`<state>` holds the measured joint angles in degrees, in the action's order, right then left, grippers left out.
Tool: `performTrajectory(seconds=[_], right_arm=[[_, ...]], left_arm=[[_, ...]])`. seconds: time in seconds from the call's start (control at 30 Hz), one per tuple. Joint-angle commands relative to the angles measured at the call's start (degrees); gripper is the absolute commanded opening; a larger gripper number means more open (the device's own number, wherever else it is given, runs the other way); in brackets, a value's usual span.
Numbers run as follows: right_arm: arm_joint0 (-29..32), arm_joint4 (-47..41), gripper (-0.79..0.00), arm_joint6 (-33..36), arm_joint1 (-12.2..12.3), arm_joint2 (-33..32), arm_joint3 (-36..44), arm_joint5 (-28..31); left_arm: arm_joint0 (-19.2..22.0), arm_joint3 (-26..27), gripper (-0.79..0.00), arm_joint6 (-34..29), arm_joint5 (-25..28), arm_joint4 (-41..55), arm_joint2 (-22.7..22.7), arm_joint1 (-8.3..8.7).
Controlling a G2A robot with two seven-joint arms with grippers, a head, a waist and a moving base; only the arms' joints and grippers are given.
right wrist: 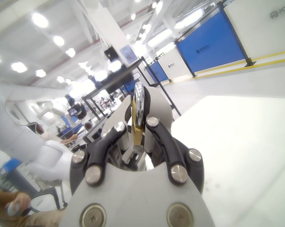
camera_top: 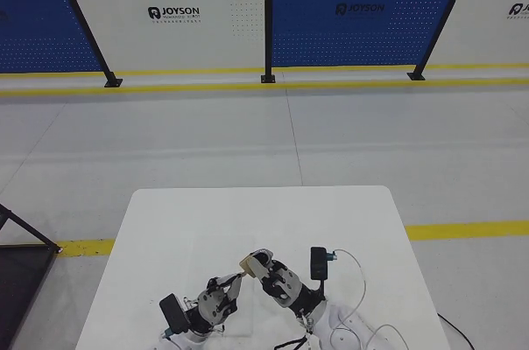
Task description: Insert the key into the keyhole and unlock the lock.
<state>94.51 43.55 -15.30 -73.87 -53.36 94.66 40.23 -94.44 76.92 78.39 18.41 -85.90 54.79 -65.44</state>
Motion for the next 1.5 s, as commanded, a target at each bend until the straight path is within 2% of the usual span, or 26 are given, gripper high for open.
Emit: performTrajectory(seconds=[0.0, 0.03, 0.27, 0.53, 0.7, 0.83, 0.97, 1.0, 1.23, 1.47], right_arm=[[-0.03, 0.13, -0.785, -0.14, 0.0, 0.06, 0.01, 0.02], [-0.02, 0.18, -0.785, -0.21, 0.01, 0.07, -0.02, 0.04], [0.16, 0.36, -0.785, -0.92, 0.16, -0.29, 0.08, 0.94], [0.21, 0.57, -0.785, -1.17, 0.25, -0.36, 0.08, 0.99], [0.13, 0.65, -0.785, -0.97, 0.27, -0.24, 0.09, 0.88], [0.04, 0.66, -0.785, -0.89, 0.27, -0.06, 0.03, 0.68], [-0.08, 0.73, -0.785, -0.84, 0.26, 0.12, 0.01, 0.53], [-0.1, 0.73, -0.785, -0.86, 0.26, 0.15, -0.01, 0.51], [-0.17, 0.71, -0.785, -0.78, 0.28, 0.28, -0.05, 0.36], [-0.16, 1.08, -0.785, -0.64, 0.32, 0.44, -0.06, -0.05]], left_arm=[[-0.09, 0.13, -0.508, -0.25, 1.47, 1.15, -0.25, -0.05], [-0.1, 0.18, -0.453, -0.49, 2.35, 1.69, -0.3, -0.05], [-0.82, 0.69, -0.443, -1.6, 8.57, 3.95, 0.4, 0.44], [-1.71, 2.66, -0.502, -7.68, 15.16, 8.77, 0.03, 1.18], [-1.93, 3.61, -0.536, -9.27, 16.75, 9.61, 0.16, 1.56], [-1.89, 3.79, -0.591, -9.99, 17.47, 8.91, 0.16, 1.78], [-1.88, 3.7, -0.69, -10.16, 17.58, 8.49, 0.13, 1.85], [-1.87, 3.68, -0.785, -10.25, 17.68, 8.49, 0.1, 1.85], [-1.77, 3.73, -0.785, -10.73, 16.02, 7.78, 0.31, 1.86], [-1.4, 3.15, -0.785, -8.54, 8.65, 4.19, 0.41, 1.61]])
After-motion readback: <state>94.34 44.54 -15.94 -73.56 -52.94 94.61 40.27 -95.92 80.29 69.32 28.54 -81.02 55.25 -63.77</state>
